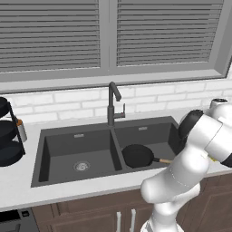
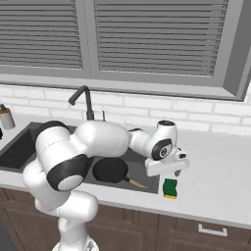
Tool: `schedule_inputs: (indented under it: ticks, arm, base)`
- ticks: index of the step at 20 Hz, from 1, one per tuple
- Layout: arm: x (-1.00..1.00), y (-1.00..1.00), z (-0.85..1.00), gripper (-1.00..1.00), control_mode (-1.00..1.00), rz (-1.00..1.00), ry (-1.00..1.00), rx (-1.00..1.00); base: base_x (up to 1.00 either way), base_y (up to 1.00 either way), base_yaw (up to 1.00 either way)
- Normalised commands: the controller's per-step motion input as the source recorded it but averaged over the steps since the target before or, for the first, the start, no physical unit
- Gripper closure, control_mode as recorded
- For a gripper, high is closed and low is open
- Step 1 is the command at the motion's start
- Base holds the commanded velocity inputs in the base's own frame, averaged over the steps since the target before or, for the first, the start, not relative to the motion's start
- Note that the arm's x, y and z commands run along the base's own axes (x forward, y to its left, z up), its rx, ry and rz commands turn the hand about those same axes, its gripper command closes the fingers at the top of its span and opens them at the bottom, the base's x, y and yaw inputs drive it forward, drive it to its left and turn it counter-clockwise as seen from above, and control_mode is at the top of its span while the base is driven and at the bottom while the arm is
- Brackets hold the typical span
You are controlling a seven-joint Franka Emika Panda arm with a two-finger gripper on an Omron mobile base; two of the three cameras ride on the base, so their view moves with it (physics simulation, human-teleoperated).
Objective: Pick the pan and sponge and place them into the sink. Then turn on the water.
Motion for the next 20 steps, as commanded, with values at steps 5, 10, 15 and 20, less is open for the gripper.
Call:
schedule_inputs:
  ticks: [5, 10, 15, 20]
  arm:
    - [-0.18, -0.03, -0.13, -1.0, -1.0, -0.01, -0.08, 0.02]
    - [-0.13, -0.02, -0.14, -1.0, -1.0, -0.05, -0.05, 0.02]
    - [-0.05, 0.0, -0.26, -1.0, -1.0, -0.05, 0.0, 0.03]
    - [0.0, -0.08, -0.19, -1.0, -1.0, -0.05, 0.0, 0.04]
  base:
    - [0.0, 0.0, 0.0]
    - [0.0, 0.0, 0.0]
    - [0.0, 0.0, 0.0]
    - [0.0, 0.0, 0.0]
